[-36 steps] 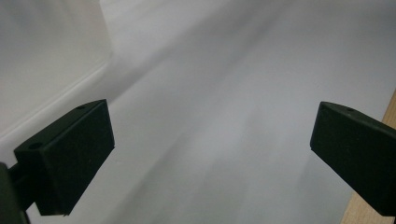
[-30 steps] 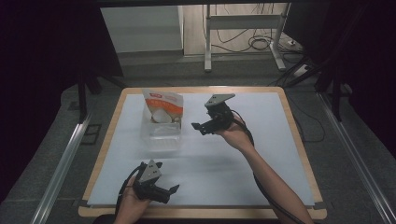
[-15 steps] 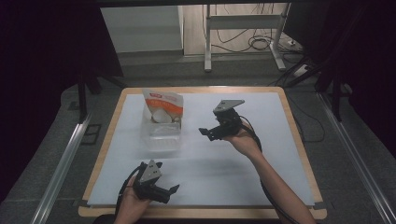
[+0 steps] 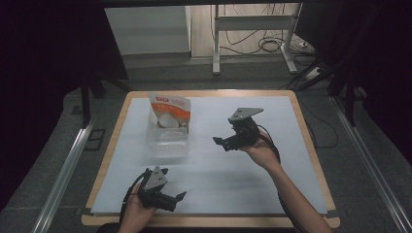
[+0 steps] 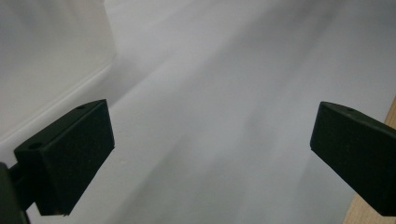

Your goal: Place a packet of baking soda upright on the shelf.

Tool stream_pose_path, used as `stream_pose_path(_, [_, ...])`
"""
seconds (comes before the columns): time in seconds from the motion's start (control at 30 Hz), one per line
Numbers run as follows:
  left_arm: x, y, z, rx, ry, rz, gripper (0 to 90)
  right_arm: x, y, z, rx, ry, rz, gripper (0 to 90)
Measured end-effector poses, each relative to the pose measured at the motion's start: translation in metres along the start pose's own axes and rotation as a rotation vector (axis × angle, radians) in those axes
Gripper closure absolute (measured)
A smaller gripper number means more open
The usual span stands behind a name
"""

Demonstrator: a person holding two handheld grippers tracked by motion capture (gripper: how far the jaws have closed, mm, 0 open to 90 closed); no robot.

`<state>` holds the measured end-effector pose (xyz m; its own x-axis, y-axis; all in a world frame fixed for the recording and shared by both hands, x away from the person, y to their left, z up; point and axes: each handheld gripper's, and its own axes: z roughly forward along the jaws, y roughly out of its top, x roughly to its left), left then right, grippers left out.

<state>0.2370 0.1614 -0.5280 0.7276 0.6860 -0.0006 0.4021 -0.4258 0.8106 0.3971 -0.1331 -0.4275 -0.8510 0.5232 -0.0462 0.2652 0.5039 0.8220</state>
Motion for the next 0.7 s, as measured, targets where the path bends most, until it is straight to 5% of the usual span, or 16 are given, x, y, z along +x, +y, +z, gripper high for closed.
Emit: stream_pose_path(0.7, [0.000,0.000,0.000,0.006,0.004,0.005,0.0,0.012,-0.021,-0.025,0.040,-0.040,-0.018,6.7])
